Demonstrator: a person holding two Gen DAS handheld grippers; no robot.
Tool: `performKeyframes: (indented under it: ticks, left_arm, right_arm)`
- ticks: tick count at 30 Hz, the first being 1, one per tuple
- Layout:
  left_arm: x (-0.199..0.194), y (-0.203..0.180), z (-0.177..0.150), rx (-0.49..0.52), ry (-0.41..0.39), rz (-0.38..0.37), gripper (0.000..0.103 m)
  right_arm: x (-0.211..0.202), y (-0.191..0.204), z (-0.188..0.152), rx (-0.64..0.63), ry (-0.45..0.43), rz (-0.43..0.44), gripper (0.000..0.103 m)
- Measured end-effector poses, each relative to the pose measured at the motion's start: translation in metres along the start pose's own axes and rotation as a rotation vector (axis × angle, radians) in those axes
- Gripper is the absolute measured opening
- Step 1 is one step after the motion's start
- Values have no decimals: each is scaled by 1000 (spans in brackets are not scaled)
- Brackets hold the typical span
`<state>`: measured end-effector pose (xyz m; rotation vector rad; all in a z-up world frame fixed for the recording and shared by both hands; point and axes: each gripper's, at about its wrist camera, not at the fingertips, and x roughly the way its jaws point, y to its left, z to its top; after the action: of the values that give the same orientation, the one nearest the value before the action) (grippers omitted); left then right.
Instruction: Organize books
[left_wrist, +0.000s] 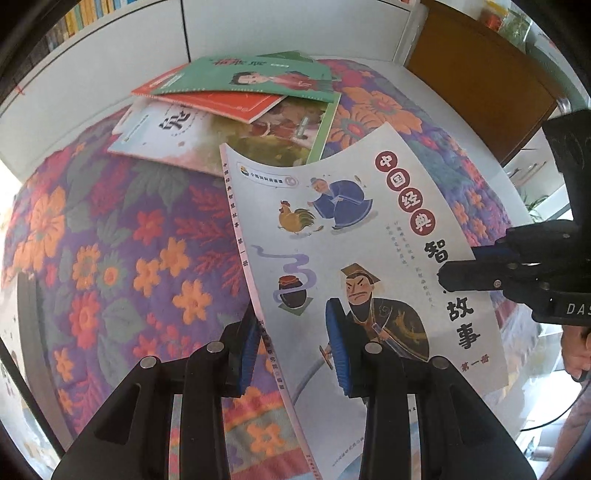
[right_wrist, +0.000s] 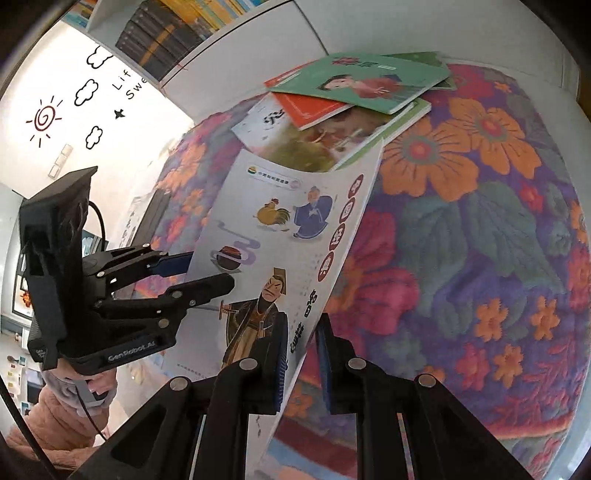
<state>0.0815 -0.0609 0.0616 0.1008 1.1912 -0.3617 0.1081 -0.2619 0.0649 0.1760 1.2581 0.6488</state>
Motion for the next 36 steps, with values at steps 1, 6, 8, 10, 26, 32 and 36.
performKeyframes:
  ticks: [1, 6, 8, 10, 26, 32, 36]
  left_arm:
    - [-3, 2, -1, -1, -1, -6, 32]
    - [-17, 2, -5, 21, -34, 9, 32]
    - [-24, 5, -8, 29, -45, 4, 32]
    - [-31, 9, -10, 35, -59, 5, 32]
    - [-102, 80, -28, 16, -171, -34, 32]
    - [-126, 123, -40, -49, -210, -60, 32]
    - [-138, 149, -51, -92, -235, -55, 32]
  right_arm:
    - [-1, 2, -2, 6, -3, 7, 15]
    - [-4, 17, -7, 18, -24, 27, 15]
    - [-5, 26, -9, 20, -27, 22, 15]
    - [-7, 35, -10, 15, -30, 13, 15]
    - [-11, 140, 7, -16, -67, -30, 15]
    - [-4, 183, 24, -71, -76, -39, 15]
    - [6, 205, 33, -86, -57, -18, 15]
